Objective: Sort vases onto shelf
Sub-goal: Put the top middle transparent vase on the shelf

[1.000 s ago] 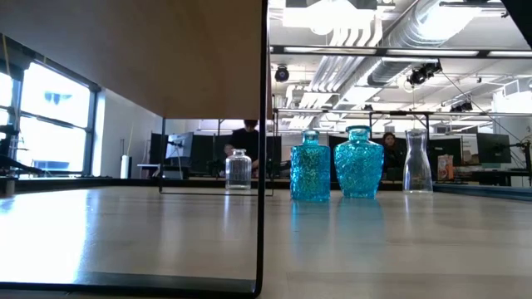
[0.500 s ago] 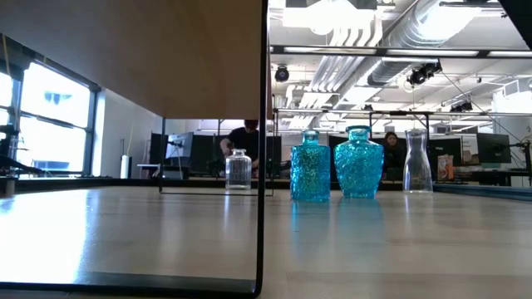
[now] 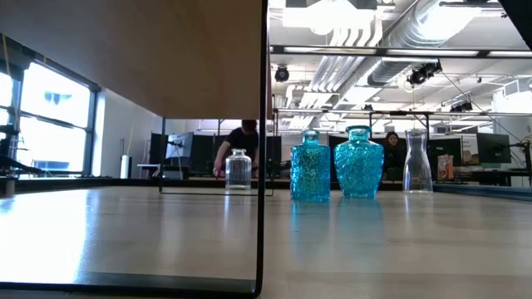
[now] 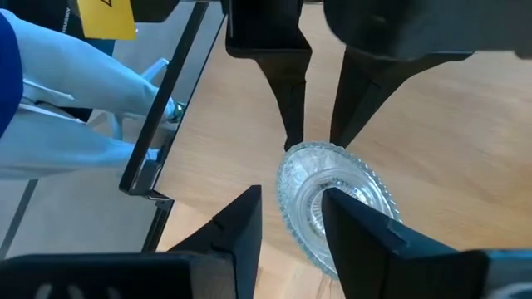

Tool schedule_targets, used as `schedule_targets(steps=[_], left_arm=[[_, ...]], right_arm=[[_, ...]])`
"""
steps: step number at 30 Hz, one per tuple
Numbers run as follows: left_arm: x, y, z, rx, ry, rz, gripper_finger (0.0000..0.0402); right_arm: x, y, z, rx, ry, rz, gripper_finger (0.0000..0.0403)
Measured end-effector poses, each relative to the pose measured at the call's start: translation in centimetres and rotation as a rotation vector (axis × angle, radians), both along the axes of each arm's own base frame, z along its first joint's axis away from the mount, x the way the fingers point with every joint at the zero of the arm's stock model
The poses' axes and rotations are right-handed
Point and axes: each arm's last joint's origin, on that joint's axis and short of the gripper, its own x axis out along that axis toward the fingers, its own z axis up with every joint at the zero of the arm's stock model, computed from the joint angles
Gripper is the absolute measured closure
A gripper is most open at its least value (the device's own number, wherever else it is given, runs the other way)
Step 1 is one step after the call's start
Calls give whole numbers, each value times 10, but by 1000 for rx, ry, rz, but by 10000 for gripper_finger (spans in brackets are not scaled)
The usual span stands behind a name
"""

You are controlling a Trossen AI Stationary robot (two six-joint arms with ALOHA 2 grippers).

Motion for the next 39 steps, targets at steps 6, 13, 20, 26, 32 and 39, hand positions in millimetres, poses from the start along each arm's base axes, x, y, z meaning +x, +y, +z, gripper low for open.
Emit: schedule_targets(steps=[6, 13, 20, 26, 32, 39], left_arm=[[0, 0, 0, -9, 4, 4, 305], [0, 0, 0, -8, 2, 8, 305], [0, 0, 0, -13, 4, 4, 305], [0, 0, 0, -12, 6, 3, 305], [0, 0, 0, -11, 7, 3, 305], [-6, -2, 0, 1, 28, -10, 305]], right_arm=[[2, 1, 1, -7, -32, 7, 279], [0, -1, 3, -77, -42, -17, 279], [-6, -1, 9, -137, -54, -42, 279], [-7, 4, 9, -144, -54, -34, 279], [-7, 4, 9, -169, -57, -55, 279], [-15, 7, 22, -265, -121, -120, 279]])
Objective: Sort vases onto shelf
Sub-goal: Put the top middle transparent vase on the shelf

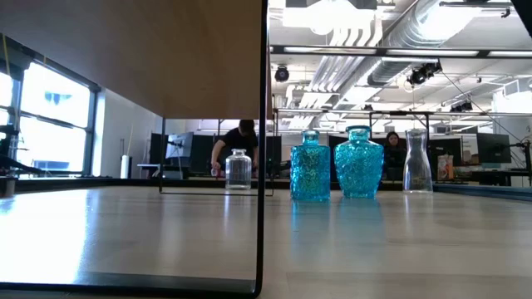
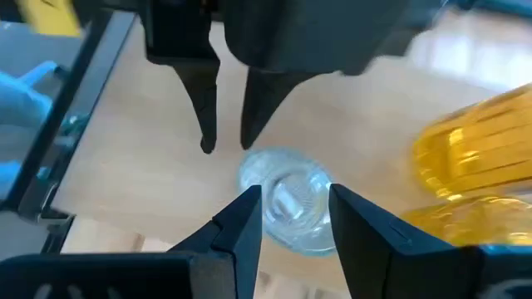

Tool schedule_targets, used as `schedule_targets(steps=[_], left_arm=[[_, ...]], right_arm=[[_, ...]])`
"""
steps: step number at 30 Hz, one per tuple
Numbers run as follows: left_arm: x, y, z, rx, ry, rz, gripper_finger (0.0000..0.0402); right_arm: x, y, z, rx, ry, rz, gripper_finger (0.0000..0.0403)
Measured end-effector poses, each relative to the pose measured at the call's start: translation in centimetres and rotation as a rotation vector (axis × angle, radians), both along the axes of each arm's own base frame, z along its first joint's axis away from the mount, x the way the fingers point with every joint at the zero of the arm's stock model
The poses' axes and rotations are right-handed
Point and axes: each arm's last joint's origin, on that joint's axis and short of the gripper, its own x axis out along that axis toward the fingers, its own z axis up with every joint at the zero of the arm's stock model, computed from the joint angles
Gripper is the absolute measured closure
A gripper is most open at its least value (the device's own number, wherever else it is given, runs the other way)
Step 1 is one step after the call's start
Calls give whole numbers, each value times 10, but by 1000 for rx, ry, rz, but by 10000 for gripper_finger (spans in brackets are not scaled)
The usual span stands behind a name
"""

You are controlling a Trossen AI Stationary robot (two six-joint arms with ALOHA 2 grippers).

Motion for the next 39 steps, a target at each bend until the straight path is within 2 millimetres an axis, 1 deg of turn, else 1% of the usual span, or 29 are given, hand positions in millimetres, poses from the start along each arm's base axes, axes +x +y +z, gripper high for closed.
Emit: schedule_targets(steps=[6, 9, 12, 15, 18, 19, 21, 23, 25, 32, 35, 39], left_arm=[[-11, 3, 1, 24, 55, 4, 305], [-15, 6, 3, 58, 63, 20, 305], [-17, 10, 4, 124, 61, 30, 307], [-15, 13, 4, 149, 61, 13, 317], [-14, 16, 4, 176, 72, -4, 336], [-14, 17, 4, 189, 77, -13, 343], [-15, 18, 3, 224, 90, -43, 359], [-15, 19, 3, 259, 97, -80, 376], [-16, 19, 2, 295, 109, -117, 393], [-16, 19, 3, 375, 109, -221, 400], [-16, 18, 6, 385, 91, -260, 401], [-13, 16, 8, 390, 54, -283, 401]], right_arm=[[-14, 4, 25, 11, -94, -34, 279], [-19, 11, 33, 1, -139, -68, 281], [-23, 19, 35, -34, -151, -99, 299], [-26, 26, 34, -52, -146, -144, 337], [-28, 31, 32, -73, -151, -218, 387], [-29, 32, 30, -92, -150, -254, 394], [-32, 35, 29, -111, -157, -345, 392], [-34, 36, 29, -90, -160, -435, 391], [-37, 41, 29, -55, -172, -510, 399], [-44, 57, 29, 95, -202, -696, 402], [-46, 63, 22, 119, -179, -776, 402], [-48, 75, 1, 96, -85, -848, 403]])
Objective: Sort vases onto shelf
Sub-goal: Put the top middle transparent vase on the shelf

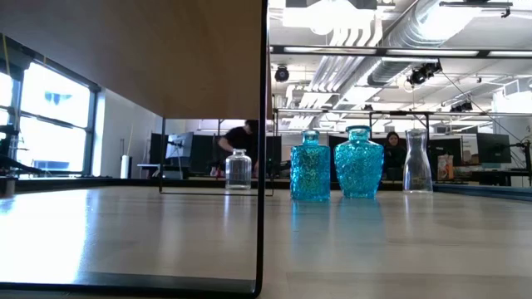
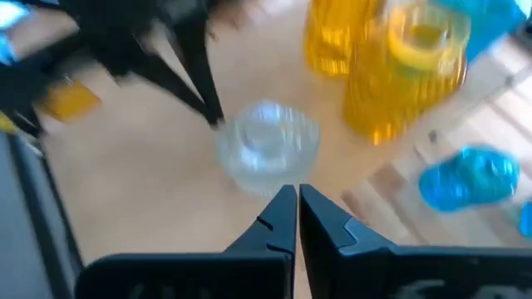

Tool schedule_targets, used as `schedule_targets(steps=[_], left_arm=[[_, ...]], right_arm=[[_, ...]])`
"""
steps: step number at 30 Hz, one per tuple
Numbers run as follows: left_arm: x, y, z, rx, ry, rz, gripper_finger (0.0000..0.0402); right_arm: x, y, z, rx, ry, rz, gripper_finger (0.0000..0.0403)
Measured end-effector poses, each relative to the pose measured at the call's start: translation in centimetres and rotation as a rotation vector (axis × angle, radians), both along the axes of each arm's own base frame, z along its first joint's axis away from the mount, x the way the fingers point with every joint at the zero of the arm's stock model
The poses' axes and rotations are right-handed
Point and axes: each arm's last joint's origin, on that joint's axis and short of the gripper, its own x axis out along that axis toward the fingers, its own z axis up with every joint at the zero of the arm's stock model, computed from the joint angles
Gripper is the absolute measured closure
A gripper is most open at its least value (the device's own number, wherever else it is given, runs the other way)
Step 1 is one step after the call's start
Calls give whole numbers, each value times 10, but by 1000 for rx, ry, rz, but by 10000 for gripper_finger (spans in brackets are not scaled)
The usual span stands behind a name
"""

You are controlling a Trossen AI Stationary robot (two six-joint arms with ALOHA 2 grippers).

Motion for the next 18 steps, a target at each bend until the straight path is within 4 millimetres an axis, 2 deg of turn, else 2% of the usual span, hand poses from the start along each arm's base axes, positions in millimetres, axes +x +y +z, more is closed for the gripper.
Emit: schedule_targets(steps=[5, 18], left_arm=[[1, -1, 1, -3, -15, -11, 401], [14, 7, 6, -45, -67, -84, 401]], right_arm=[[-1, 15, -17, 17, 40, -52, 403], [1, 18, -18, 65, 7, -98, 403]])
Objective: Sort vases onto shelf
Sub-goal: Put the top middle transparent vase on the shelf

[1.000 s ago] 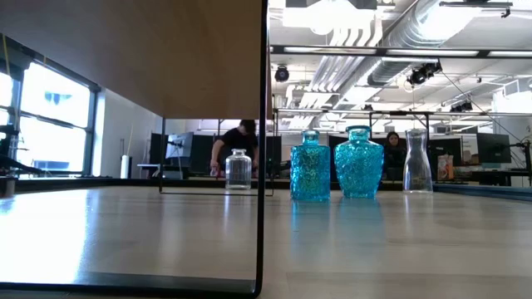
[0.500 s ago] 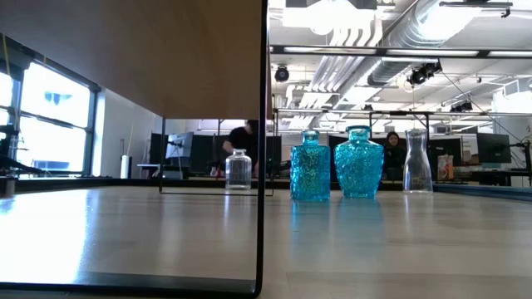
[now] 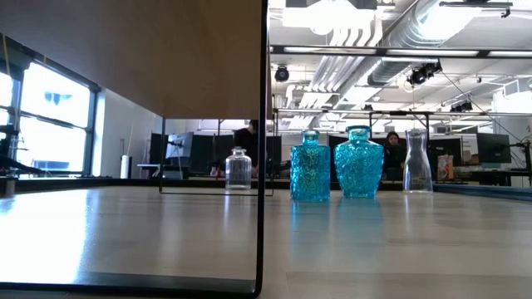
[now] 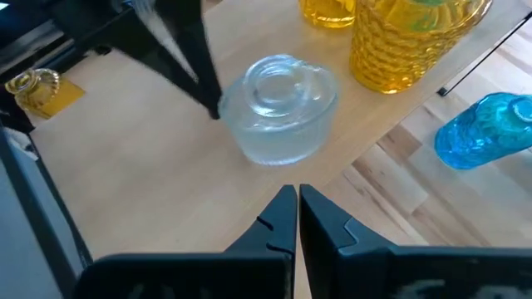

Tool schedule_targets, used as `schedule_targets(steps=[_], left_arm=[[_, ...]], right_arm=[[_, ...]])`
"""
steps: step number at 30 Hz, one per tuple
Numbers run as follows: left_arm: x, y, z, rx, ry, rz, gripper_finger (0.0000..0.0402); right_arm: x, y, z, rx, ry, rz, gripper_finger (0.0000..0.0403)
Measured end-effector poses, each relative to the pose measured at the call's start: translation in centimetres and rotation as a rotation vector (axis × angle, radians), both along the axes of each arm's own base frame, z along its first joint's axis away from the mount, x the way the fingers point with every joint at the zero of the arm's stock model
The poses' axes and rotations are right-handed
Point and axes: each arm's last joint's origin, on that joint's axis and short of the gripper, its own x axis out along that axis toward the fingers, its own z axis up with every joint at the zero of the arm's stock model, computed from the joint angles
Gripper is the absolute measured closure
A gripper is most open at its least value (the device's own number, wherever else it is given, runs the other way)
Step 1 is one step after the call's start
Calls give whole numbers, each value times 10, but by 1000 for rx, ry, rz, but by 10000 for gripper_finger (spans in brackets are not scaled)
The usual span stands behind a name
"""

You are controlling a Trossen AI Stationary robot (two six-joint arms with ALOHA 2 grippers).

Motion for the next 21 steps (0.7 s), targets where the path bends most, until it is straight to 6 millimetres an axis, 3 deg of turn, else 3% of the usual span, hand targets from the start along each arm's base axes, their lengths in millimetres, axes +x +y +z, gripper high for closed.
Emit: schedule_targets(steps=[21], left_arm=[[9, 8, 4, -31, -50, 25, 401]], right_arm=[[0, 2, -1, 92, 46, 41, 403]])
